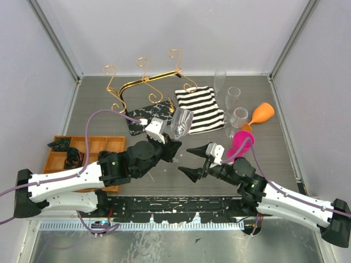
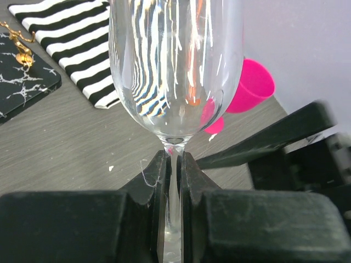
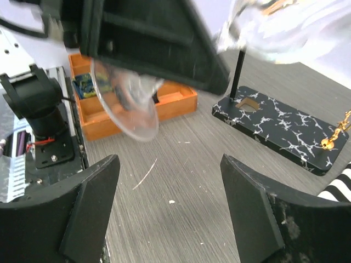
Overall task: Place the wine glass upside down on the wine glass rack
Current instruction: Turn the wine glass upside down at the wine rack.
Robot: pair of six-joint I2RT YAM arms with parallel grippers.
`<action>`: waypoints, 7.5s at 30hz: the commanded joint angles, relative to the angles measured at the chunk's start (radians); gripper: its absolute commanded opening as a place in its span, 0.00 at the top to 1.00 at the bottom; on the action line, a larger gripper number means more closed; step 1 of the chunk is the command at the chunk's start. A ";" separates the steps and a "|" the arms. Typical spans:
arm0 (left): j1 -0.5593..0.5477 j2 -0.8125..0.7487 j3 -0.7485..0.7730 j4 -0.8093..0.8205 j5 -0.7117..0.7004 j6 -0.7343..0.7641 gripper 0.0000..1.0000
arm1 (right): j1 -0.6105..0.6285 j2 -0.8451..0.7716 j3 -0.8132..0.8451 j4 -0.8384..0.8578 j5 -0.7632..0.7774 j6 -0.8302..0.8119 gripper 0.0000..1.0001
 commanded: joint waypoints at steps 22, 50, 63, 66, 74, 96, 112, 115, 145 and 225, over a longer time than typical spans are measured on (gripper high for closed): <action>0.003 0.048 0.112 0.030 -0.101 -0.089 1.00 | 0.029 0.207 -0.098 0.628 -0.057 -0.215 0.56; 0.002 0.070 0.130 0.018 -0.084 -0.125 0.80 | 0.035 0.233 -0.063 0.618 -0.021 -0.146 0.99; 0.002 0.059 0.144 0.010 -0.041 -0.102 0.37 | 0.035 0.118 -0.073 0.496 0.070 -0.103 0.99; 0.002 0.054 0.154 -0.009 -0.043 -0.084 0.28 | 0.036 0.091 -0.059 0.424 0.107 -0.067 0.99; 0.003 -0.004 0.156 -0.053 -0.045 0.046 0.16 | 0.035 0.076 0.018 0.208 0.135 0.068 0.99; 0.003 -0.476 -0.157 0.074 0.024 0.516 0.02 | 0.035 0.181 0.500 -0.579 0.310 0.421 0.99; 0.002 -0.408 -0.365 0.563 0.186 0.800 0.10 | 0.036 0.287 0.658 -0.407 0.466 0.848 0.99; 0.003 -0.320 -0.332 0.644 0.194 0.831 0.10 | 0.036 0.316 0.675 -0.384 0.514 0.972 0.99; 0.002 0.061 -0.222 1.119 0.106 1.021 0.21 | 0.036 0.252 0.602 -0.228 0.471 1.525 0.99; 0.009 -0.300 -0.405 0.713 0.004 0.920 1.00 | 0.035 0.102 0.419 -0.331 0.585 1.037 0.44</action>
